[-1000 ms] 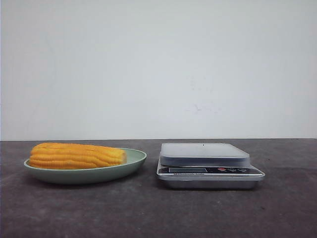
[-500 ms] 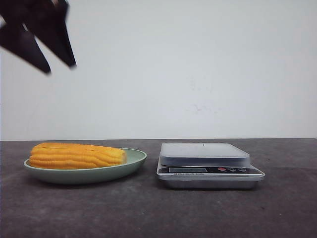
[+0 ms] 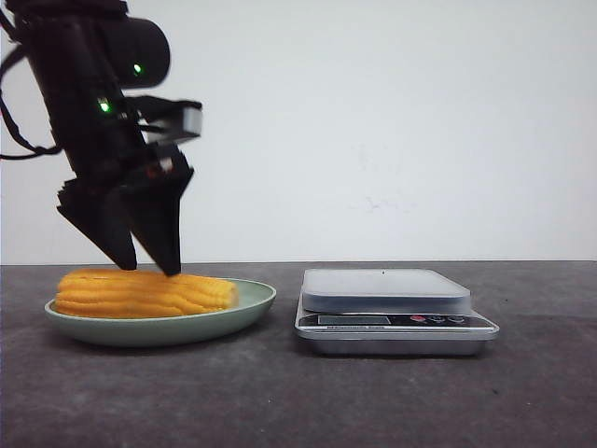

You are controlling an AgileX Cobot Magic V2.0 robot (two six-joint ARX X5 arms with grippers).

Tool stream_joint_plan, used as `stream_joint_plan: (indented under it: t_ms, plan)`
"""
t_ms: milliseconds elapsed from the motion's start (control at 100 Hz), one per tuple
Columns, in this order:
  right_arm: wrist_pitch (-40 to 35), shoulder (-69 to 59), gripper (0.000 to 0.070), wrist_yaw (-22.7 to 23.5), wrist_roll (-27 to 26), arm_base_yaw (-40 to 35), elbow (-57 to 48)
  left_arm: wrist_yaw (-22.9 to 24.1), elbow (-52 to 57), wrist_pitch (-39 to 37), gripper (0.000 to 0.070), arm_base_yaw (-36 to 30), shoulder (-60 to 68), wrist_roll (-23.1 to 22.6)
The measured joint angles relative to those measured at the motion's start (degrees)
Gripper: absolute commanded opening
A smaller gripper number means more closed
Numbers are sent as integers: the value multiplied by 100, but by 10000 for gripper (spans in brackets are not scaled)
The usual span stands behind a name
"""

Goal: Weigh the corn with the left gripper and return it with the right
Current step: 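Lower the left gripper over the corn cob on the green plate, then close the left gripper on the corn cob and lift it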

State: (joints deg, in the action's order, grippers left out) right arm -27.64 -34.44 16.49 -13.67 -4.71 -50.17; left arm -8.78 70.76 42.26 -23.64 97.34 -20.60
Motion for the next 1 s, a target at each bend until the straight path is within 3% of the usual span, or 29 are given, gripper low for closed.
stream_joint_plan:
  t_ms: [270, 650, 710, 840, 930, 1000]
  plan:
    - [0, 0, 624, 0, 0, 0, 0, 140, 0, -55, 554, -142, 122, -409]
    - [0, 0, 624, 0, 0, 0, 0, 151, 11, -37, 543, -151, 527, -483]
    - [0, 0, 624, 0, 0, 0, 0, 151, 11, -42, 456, -168, 619, -472]
    - [0, 0, 624, 0, 0, 0, 0, 168, 11, -15, 136, -179, 660, -426]
    - [0, 0, 623, 0, 0, 0, 0, 310, 13, -20, 9, -179, 660, -402]
    - [0, 0, 623, 0, 0, 0, 0, 487, 24, -17, 3, -195, 654, -378]
